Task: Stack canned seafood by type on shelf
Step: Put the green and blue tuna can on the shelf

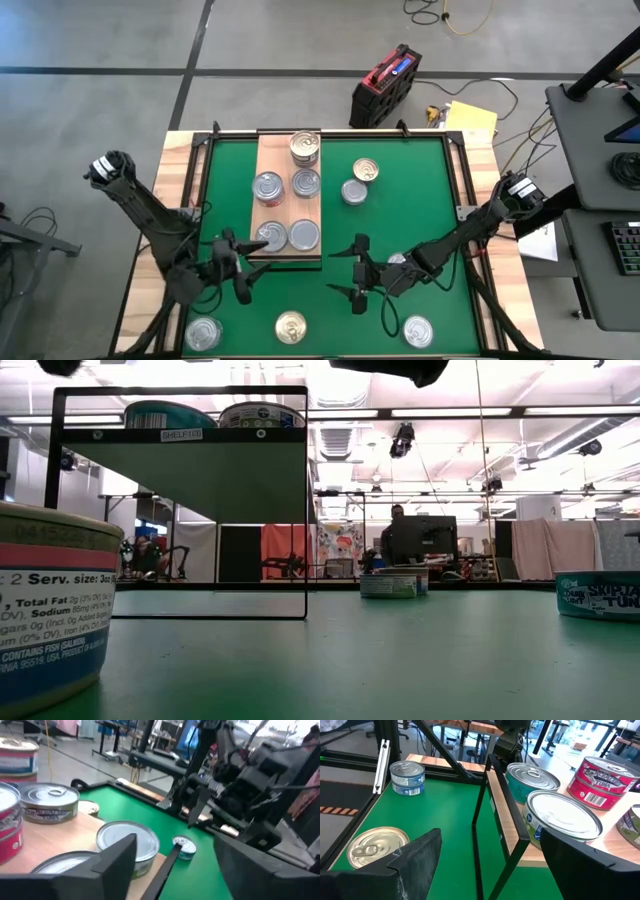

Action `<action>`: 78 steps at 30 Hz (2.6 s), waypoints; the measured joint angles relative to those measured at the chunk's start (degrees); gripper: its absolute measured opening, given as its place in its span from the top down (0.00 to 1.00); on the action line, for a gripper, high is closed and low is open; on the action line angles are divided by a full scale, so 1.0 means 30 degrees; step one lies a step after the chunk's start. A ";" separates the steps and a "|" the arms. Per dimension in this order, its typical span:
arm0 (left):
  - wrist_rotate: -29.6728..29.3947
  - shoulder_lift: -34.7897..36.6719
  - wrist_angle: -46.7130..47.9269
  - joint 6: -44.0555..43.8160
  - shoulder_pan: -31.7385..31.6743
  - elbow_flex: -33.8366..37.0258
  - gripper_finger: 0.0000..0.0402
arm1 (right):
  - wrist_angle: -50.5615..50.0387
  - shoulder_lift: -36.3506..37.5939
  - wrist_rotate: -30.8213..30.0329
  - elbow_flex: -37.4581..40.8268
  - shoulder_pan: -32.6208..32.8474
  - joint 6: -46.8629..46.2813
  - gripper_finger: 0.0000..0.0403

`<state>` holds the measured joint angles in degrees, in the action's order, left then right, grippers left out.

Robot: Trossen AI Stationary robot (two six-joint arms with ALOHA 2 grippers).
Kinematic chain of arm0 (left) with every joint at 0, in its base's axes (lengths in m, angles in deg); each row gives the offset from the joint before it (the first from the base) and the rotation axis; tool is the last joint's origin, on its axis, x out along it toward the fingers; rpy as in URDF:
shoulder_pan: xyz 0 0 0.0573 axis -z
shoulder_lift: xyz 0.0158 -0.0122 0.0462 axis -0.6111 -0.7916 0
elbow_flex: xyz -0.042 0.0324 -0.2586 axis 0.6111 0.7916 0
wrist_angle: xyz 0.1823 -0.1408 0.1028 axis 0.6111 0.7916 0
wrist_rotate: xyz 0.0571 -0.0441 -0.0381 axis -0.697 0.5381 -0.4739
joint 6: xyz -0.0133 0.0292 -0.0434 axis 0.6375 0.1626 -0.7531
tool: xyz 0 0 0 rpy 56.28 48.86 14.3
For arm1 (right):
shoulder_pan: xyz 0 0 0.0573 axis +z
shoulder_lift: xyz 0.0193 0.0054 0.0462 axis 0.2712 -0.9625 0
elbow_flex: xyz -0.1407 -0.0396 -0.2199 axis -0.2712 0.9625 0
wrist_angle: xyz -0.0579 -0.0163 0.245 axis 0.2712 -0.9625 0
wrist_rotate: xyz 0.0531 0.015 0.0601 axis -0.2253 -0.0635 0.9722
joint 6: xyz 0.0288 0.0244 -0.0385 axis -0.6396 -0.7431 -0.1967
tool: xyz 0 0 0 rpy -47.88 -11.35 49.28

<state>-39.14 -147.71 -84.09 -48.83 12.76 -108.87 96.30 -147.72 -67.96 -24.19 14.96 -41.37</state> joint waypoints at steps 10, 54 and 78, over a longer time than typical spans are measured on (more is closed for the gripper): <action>0.2208 0.0007 0.3556 -0.0022 -0.1855 -0.0582 0.94 | -0.0027 0.0010 -0.0007 0.0000 0.0000 0.0034 0.18; 0.6706 -0.0746 1.8243 -0.5466 -0.4004 -0.4238 1.00 | -0.0882 0.0015 -0.0335 0.0000 -0.0466 -0.0192 0.18; 0.6726 -0.0845 1.9299 -0.5563 -0.4434 -0.4898 1.00 | -0.1149 0.0015 -0.0471 0.0000 -0.0697 -0.0206 0.18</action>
<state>-18.96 -150.25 -26.20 -65.52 -0.55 -123.56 92.85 -147.67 -69.38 -24.19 12.87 -41.99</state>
